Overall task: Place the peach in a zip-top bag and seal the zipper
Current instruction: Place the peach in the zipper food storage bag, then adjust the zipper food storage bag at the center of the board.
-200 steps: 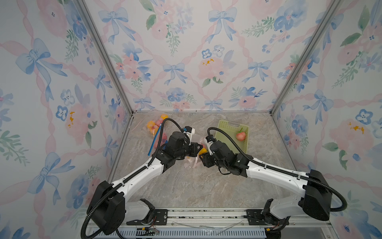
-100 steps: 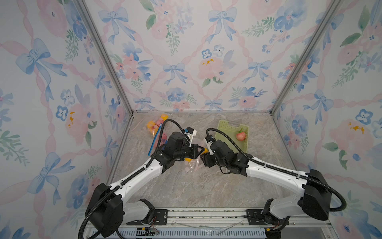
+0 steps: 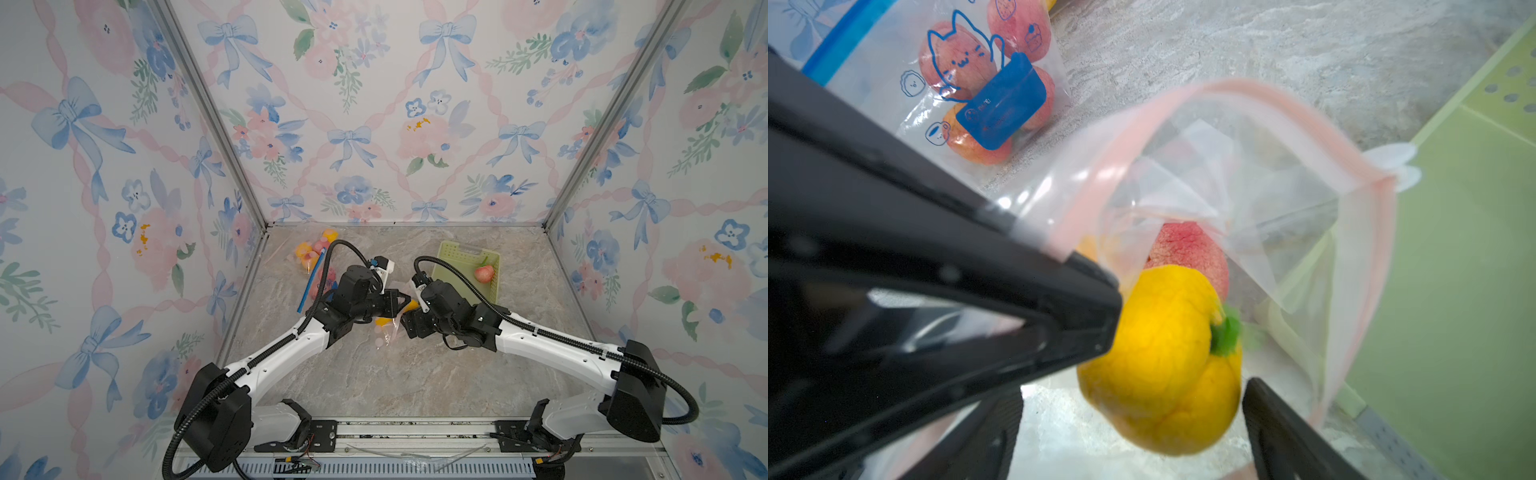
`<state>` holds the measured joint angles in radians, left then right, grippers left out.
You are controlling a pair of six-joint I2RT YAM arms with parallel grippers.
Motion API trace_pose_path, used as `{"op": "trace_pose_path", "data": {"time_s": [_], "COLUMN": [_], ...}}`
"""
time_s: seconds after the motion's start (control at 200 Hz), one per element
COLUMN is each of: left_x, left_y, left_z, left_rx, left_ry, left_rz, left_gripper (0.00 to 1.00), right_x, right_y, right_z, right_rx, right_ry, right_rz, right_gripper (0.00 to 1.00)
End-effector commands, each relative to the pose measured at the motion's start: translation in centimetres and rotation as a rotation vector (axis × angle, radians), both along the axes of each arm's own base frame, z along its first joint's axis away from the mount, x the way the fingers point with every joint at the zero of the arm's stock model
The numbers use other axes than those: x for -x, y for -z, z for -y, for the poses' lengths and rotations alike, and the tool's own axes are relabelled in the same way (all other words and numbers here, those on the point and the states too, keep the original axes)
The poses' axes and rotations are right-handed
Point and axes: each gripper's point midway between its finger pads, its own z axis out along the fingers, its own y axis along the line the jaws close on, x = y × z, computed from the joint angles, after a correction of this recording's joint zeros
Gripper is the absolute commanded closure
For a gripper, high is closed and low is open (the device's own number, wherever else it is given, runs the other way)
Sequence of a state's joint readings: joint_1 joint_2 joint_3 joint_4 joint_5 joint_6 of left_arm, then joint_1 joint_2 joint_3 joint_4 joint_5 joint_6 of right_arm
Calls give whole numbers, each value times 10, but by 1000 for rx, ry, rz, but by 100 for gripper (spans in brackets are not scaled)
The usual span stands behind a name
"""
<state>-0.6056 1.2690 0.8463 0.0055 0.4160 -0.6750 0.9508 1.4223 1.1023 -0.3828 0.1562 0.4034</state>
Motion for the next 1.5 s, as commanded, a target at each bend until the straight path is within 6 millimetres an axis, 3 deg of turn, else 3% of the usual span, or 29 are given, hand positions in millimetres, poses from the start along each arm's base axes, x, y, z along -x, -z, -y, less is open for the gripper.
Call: {"op": "trace_pose_path", "data": {"time_s": [0.0,0.13,0.235,0.355,0.445,0.615,0.835,0.975,1.07,1.27,1.385,1.495], "left_x": [-2,-1,-2,-2,-1,-1,1,1,1,1,-4,-13], "left_y": [6,5,5,5,7,8,8,8,9,12,20,34], "left_z": [-2,0,0,0,0,0,-1,-3,-4,-8,-21,-46], "left_rx": [3,17,17,17,16,20,24,20,19,-5,-67,-189], "left_ry": [-11,-2,-5,-5,-2,-1,-5,-9,-12,-24,-65,-140], "left_rz": [-5,-9,-8,-9,-11,-13,-10,-9,-10,-10,-3,5], "left_gripper": [100,100,100,100,100,100,100,100,100,100,100,100], "right_x": [0,-4,-13,-16,-14,-13,-18,-21,-21,-21,-13,-3], "right_y": [-40,-47,-48,-51,-48,-36,-14,-12,-11,-25,-42,-55], "right_z": [0,10,31,57,63,49,29,19,16,13,8,7], "right_rx": [-80,-118,-145,-245,-332,-458,-475,-491,-477,-416,-329,-247], "right_ry": [-1,41,147,291,355,371,362,341,334,299,248,225], "right_rz": [39,37,21,-34,-80,-161,-234,-245,-245,-206,-150,-100], "right_gripper": [16,19,24,24,26,38,46,55,69,100,100,100]}}
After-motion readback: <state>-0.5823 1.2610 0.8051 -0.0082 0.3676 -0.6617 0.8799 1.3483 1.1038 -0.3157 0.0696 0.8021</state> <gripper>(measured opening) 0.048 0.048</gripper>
